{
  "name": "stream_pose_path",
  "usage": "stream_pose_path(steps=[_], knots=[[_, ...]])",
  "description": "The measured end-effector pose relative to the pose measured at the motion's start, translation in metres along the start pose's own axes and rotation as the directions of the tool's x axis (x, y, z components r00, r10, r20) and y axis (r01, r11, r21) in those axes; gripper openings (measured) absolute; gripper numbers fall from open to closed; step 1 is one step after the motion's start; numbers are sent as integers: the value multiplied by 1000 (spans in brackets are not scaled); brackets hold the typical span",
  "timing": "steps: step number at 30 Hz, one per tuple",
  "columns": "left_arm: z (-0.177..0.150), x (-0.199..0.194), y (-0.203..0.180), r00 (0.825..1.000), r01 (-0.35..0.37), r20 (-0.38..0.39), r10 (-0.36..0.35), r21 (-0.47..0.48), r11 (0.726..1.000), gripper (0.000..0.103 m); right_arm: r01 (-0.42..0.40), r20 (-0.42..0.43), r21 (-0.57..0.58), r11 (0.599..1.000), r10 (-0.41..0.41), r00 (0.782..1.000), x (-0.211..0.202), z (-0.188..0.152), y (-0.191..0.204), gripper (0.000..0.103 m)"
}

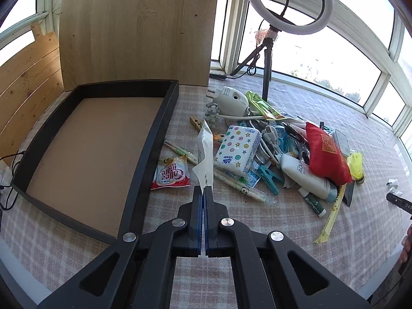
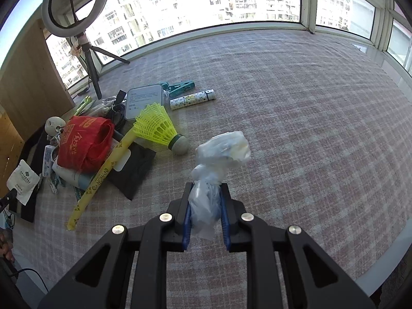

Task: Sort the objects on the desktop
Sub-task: 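Carry both held items over the black tray and open both grippers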

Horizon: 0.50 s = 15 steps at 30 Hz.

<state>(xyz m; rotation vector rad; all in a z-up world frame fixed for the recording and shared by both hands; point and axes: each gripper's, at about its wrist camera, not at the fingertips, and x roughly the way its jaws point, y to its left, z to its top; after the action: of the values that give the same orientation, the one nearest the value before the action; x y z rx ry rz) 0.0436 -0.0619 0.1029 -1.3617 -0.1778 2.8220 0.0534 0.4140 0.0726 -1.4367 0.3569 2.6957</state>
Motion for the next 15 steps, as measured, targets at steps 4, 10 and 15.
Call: stream_pose_path(steps=[4, 10, 15], knots=[[4, -16, 6, 1000, -13, 14, 13, -9, 1000, 0, -67, 9, 3, 998, 67, 998, -8, 12, 14, 18], [16, -44, 32, 998, -55, 29, 56, -13, 998, 0, -144, 24, -108, 984, 147, 989, -27, 30, 78, 18], [33, -70, 77, 992, -108, 70, 109, -30, 994, 0, -227, 39, -222, 948, 241, 970, -40, 47, 159, 18]])
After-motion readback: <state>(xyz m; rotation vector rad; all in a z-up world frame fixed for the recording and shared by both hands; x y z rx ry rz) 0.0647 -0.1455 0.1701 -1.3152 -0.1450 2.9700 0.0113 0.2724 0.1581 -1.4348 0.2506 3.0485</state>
